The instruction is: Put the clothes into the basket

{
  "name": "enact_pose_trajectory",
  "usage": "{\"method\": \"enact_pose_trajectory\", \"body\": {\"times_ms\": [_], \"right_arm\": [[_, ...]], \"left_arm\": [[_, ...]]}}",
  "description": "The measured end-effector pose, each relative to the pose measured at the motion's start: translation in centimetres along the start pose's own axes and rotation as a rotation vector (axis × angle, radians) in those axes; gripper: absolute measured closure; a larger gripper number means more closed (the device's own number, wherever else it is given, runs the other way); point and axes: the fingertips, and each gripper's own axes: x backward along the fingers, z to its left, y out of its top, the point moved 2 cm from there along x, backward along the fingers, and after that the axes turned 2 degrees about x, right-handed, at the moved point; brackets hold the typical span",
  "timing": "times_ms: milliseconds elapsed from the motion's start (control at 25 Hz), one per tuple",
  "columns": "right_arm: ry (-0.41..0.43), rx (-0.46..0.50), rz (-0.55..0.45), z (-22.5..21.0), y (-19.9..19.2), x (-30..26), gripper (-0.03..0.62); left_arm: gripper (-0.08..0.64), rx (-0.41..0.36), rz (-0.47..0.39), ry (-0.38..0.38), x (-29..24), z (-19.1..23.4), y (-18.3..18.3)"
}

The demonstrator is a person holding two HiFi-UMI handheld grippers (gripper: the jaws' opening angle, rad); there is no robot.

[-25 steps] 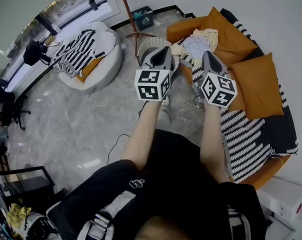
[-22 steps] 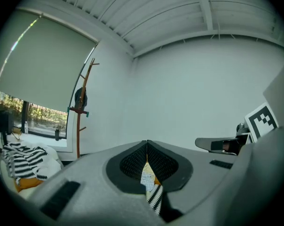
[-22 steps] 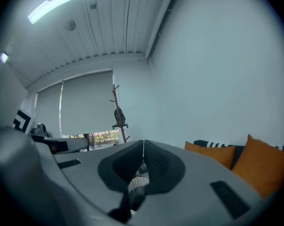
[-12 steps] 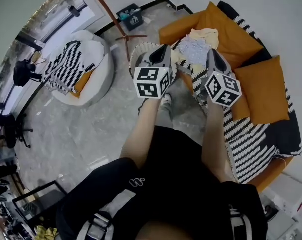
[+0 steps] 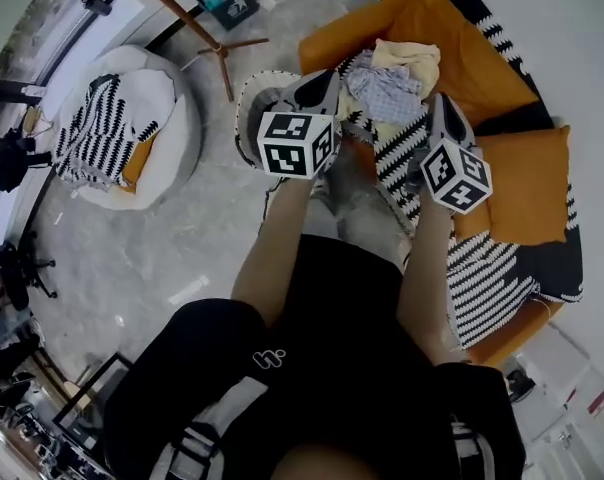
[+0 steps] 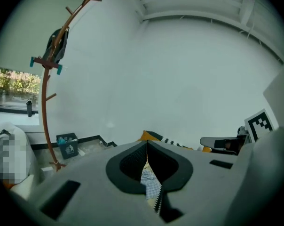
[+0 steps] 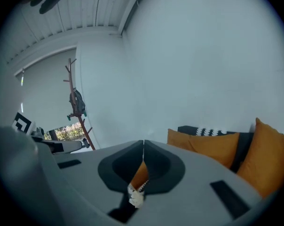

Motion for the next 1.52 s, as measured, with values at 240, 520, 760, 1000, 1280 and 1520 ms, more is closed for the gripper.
{"method": "enact_pose_trajectory", "body": {"times_ms": [240,520,760,1000,1280,1520], "right_arm": [[-0.039,-0.027,0.124,-2.6,-4.8,-2.3,0.580],[-0.018,-0.048,0.282,-3.9,-12.4,-4.3,0.580],[0.023,-0.053,0.371,-4.8,-18.1,-5.4,0.580],[0.047,-0.045,0.408,-6.6,-23.3,-8.0,0.580],[0.042,-0.051,0.443,-8.9,-28.5,-11.4,0.580],[0.070,-0.008,0.456,-10.3,-31.9,-13.9,0.578]], "left_arm": [[0.551,0.027,0.129,-0.045,-5.3,-0.3,-4.7],[0.551,0.034,0.316,-0.057,-9.8,-0.5,-12.5],[0.551,0.010,0.420,-0.064,-12.7,-0.6,-17.9],[0.551,0.007,0.442,-0.061,-16.0,0.8,-22.5],[0.551,0.028,0.441,-0.106,-19.6,2.7,-27.6],[0.551,0.001,0.423,-0.103,-22.4,4.6,-30.1]]}}
